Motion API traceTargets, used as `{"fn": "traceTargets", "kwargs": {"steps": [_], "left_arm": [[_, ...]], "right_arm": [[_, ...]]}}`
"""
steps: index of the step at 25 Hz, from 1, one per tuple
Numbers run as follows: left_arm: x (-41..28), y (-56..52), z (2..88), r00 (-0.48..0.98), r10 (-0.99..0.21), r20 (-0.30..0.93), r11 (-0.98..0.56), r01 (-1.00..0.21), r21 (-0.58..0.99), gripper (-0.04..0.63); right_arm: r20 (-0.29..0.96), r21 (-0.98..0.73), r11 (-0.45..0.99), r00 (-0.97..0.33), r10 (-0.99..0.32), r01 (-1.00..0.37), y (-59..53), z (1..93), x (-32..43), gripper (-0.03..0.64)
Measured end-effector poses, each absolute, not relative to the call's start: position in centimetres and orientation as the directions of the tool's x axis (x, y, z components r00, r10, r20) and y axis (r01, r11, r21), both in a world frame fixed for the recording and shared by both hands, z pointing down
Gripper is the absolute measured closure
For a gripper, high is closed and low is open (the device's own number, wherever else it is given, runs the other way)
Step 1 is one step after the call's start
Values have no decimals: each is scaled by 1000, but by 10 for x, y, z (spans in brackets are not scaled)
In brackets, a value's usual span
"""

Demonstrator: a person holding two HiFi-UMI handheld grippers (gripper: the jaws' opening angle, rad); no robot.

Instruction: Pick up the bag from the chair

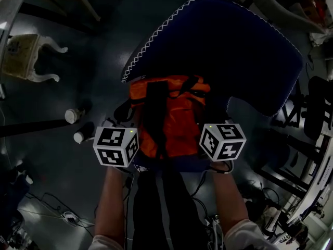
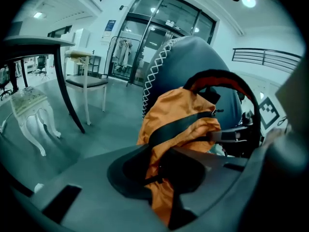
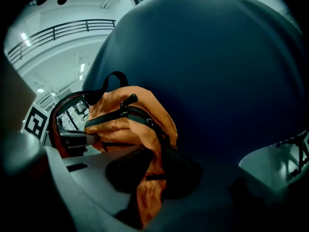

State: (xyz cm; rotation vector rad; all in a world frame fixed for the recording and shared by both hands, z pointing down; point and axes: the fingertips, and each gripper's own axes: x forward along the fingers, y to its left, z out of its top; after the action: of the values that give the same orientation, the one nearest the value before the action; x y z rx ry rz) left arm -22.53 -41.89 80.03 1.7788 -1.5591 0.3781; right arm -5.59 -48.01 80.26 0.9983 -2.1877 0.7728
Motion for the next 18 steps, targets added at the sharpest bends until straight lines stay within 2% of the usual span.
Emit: {"fn": "traceTargets", "kwargs": {"steps": [5,18], "left_arm": [[-213,-404,786,232,-721,653,-8,-945,327,539],[-186,-348,704,243,-706,665,-23,-947,322,549]], "right_arm": [[715,-262,534,-533,-453,-804,-467,788,-50,552],[703,-312,466,-531,-474,-828,-404,712,-25,560]]}}
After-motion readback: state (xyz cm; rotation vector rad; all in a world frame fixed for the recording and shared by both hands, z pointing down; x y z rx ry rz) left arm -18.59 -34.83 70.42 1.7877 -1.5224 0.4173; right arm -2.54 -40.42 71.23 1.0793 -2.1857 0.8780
